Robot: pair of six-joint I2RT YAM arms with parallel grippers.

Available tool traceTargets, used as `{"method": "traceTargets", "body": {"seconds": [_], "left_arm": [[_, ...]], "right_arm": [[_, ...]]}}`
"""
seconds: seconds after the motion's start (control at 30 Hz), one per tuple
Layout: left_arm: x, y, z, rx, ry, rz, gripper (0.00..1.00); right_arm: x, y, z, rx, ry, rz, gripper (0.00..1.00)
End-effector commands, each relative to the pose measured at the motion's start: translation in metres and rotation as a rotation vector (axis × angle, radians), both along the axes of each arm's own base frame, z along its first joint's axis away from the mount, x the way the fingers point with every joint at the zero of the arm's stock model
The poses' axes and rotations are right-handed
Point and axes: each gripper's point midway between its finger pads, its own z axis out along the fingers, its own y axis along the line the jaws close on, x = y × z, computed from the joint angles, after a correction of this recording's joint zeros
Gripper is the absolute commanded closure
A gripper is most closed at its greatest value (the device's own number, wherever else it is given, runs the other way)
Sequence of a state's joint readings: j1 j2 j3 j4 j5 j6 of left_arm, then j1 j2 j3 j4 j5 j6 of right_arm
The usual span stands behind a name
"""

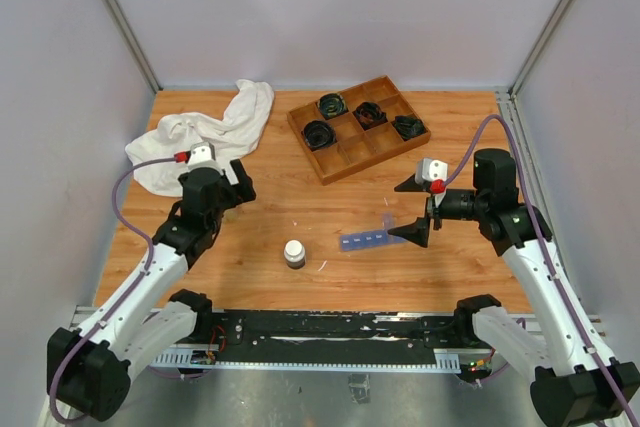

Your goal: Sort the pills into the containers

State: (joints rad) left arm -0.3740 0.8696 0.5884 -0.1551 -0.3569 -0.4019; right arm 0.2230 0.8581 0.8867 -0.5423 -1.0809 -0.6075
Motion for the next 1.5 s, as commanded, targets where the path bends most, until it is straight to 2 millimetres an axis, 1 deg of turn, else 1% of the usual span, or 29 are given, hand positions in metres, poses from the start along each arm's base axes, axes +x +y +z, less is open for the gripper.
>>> {"method": "traceTargets", "body": {"seconds": [0.0,0.13,0.3,0.4,0.53,0.57,0.7,0.77,0.87,1.0,1.2,1.27,1.4,1.43,1.47], "left_arm": [[0.004,0.022,0.003,-0.041,-0.055,0.096,0.01],[0.005,0.029,-0.003,-0.061,-0.058,0.119,0.01],[0.006,0.045,-0.015,-0.074,-0.047,0.238,0.01],[0.007,0.052,-0.023,-0.063,-0.013,0.296,0.02],[0.010,0.054,-0.038,-0.050,0.055,0.334,0.03],[0.011,0.055,-0.041,-0.045,0.073,0.349,0.05],[0.013,0.053,-0.047,-0.039,0.118,0.355,0.22],[0.012,0.053,-0.048,-0.041,0.119,0.357,0.26],[0.011,0.055,-0.047,-0.048,0.106,0.361,0.30],[0.009,0.055,-0.046,-0.053,0.096,0.362,0.30],[0.009,0.056,-0.053,-0.039,0.131,0.371,0.30],[0.010,0.057,-0.057,-0.027,0.152,0.382,0.35],[0.011,0.056,-0.065,-0.008,0.194,0.383,0.36],[0.011,0.056,-0.067,-0.004,0.203,0.380,0.40],[0.011,0.055,-0.068,-0.002,0.207,0.377,0.49]], "right_arm": [[-0.004,0.003,0.000,0.006,-0.004,0.015,0.01],[-0.003,0.003,-0.002,-0.003,-0.008,0.007,0.02],[-0.004,0.004,-0.003,-0.007,-0.010,0.012,0.02],[-0.006,0.005,-0.004,-0.007,-0.009,0.018,0.01],[-0.006,0.005,-0.003,-0.007,-0.013,0.019,0.01],[-0.006,0.005,-0.004,-0.007,-0.012,0.019,0.02],[-0.007,0.006,-0.004,-0.006,-0.011,0.024,0.02],[-0.008,0.006,-0.004,-0.007,-0.011,0.026,0.02],[-0.008,0.006,-0.004,-0.008,-0.011,0.027,0.01],[-0.008,0.006,-0.004,-0.007,-0.011,0.028,0.02],[-0.009,0.006,-0.003,-0.005,-0.011,0.031,0.02],[-0.009,0.006,-0.004,-0.006,-0.009,0.030,0.02],[-0.009,0.006,-0.003,-0.006,-0.012,0.030,0.02],[-0.010,0.006,-0.003,-0.006,-0.012,0.031,0.02],[-0.010,0.006,-0.003,-0.006,-0.013,0.030,0.02]]}}
